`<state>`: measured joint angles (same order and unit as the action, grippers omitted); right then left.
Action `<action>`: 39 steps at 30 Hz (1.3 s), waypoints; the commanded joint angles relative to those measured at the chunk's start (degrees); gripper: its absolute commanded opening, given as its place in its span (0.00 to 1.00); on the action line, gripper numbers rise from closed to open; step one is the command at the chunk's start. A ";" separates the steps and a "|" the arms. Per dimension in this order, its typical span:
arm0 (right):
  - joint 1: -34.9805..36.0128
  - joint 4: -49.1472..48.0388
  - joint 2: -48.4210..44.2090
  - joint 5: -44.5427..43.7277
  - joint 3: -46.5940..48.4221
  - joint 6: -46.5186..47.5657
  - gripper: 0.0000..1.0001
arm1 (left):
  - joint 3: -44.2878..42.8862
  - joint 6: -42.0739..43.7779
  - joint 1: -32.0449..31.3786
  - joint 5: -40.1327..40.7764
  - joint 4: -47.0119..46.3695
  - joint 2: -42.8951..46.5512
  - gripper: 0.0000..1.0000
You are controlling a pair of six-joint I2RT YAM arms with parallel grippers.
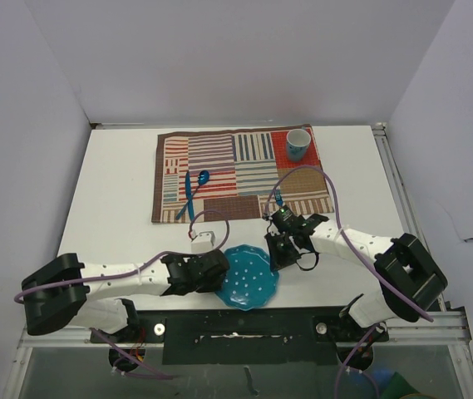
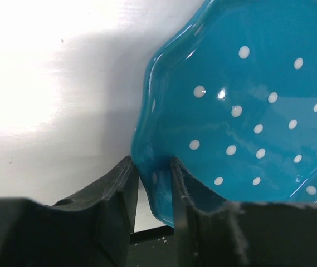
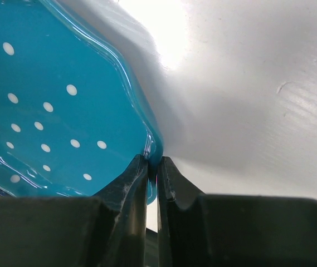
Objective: Set the dinner table for one person
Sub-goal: Pick up the plate at the center of the board.
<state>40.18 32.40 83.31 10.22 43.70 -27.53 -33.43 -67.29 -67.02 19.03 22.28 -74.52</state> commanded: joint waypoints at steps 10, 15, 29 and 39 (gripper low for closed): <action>1.05 -0.25 4.02 0.35 6.72 3.07 0.00 | -10.23 6.19 -0.04 3.93 -7.69 -6.57 0.00; 0.99 1.09 5.37 -0.27 10.79 4.65 0.00 | -12.46 8.03 0.84 4.60 -7.88 -7.07 0.00; 0.78 4.51 12.48 -1.42 24.15 9.08 0.00 | -19.66 14.66 4.71 4.44 -7.50 -9.32 0.00; -2.58 8.90 18.39 -1.16 37.88 13.78 0.00 | -20.02 19.90 14.47 -0.21 -12.50 -11.86 0.00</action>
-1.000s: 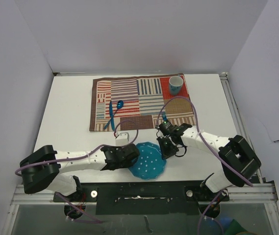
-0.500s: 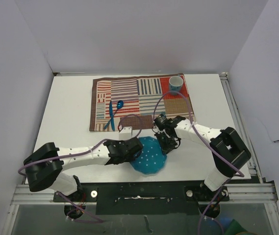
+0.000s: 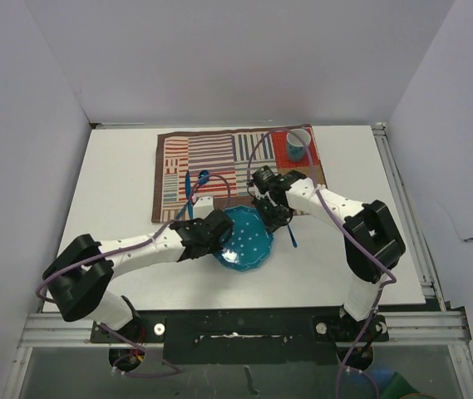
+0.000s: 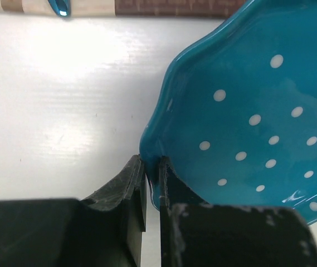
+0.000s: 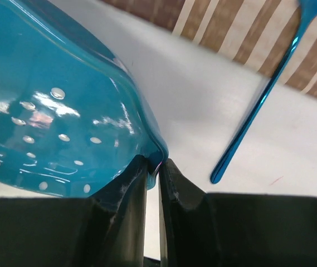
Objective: Set the dinner table for one person
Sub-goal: Pick up the plate at the center of the board, then place the plate on the napkin.
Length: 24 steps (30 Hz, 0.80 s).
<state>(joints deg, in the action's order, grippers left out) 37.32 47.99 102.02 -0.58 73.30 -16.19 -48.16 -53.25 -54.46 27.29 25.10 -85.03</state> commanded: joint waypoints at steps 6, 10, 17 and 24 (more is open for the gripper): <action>-3.50 -6.12 4.04 11.20 13.03 4.40 0.00 | -9.04 9.57 6.67 -11.45 -17.46 -6.28 0.00; -5.42 -7.40 6.07 12.68 15.69 5.36 0.00 | -11.23 10.75 9.45 -14.00 -19.71 -9.74 0.00; -7.57 -12.34 11.08 14.73 19.46 7.61 0.00 | -14.65 11.71 13.06 -15.61 -21.51 -13.18 0.00; -9.40 -13.18 14.91 17.58 23.82 12.10 0.00 | -16.92 14.50 16.31 -14.87 -20.10 -11.03 0.00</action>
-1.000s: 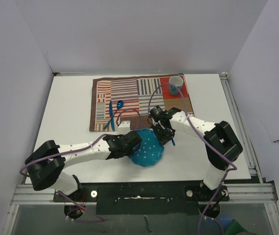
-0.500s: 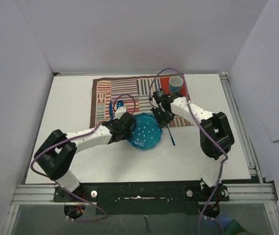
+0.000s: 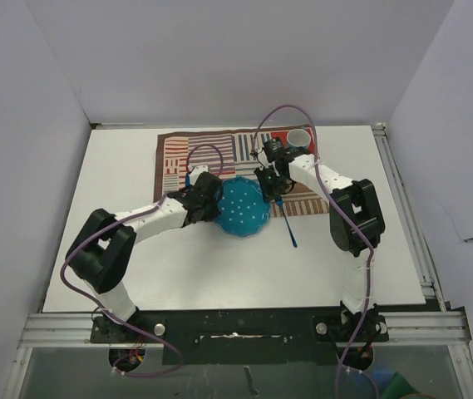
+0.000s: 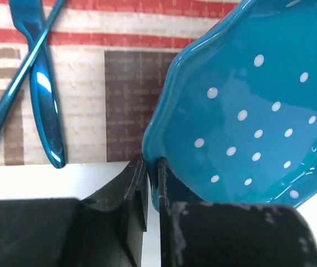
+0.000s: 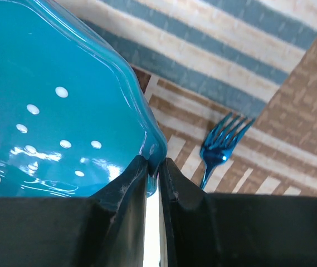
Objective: Set the dinner table for one person
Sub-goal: Place the plate on the napkin.
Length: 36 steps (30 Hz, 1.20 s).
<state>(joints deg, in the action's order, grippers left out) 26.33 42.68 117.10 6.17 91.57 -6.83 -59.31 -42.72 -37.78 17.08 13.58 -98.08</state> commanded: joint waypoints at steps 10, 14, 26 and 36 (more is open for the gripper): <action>0.66 -13.28 0.27 14.51 5.56 3.45 0.00 | -9.39 7.17 3.06 -4.79 -6.98 1.94 0.00; 0.70 -17.40 0.24 14.20 3.99 2.30 0.00 | -8.31 6.72 3.91 -5.77 -8.57 1.29 0.00; 0.67 -22.54 1.18 12.91 1.83 0.94 0.00 | -4.12 6.76 7.76 -7.22 -12.27 0.11 0.00; 0.57 -22.01 2.18 12.15 2.56 0.44 0.00 | -5.10 6.86 11.88 -13.89 -18.28 -7.21 0.00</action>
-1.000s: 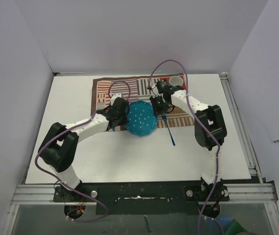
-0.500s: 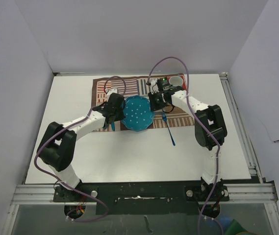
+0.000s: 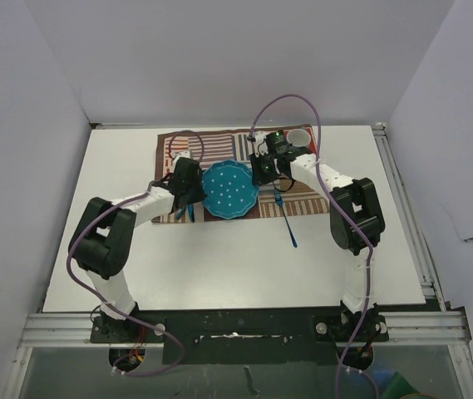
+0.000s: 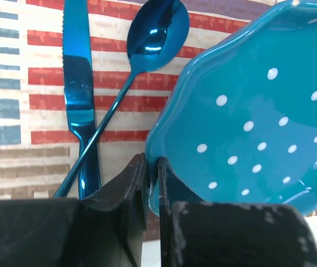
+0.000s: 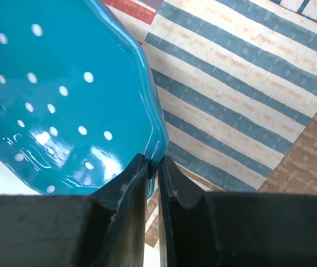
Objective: Set the dinner table for one person
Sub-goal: Place the plate on the napkin.
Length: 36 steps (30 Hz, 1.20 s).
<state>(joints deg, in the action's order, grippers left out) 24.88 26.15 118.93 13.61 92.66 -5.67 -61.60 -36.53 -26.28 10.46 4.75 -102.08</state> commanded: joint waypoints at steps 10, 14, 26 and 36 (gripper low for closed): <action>1.52 -5.50 1.22 4.72 0.79 -0.69 0.00 | -6.72 1.59 0.86 -9.58 -10.57 -10.51 0.00; 1.16 -5.78 1.66 4.90 0.60 -0.83 0.00 | -7.50 1.81 1.05 -10.55 -10.55 -12.24 0.00; -0.68 -8.15 2.17 4.48 -0.22 -1.58 0.00 | -8.19 2.26 1.74 -11.35 -11.08 -14.57 0.00; -1.41 -6.39 4.85 3.80 5.18 -0.74 0.00 | -8.85 2.34 1.76 -11.57 -10.20 -16.15 0.00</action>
<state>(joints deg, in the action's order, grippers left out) 22.41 23.22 122.69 11.62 91.98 -6.66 -69.17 -34.70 -23.42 2.46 -1.61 -114.15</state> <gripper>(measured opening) 0.112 0.068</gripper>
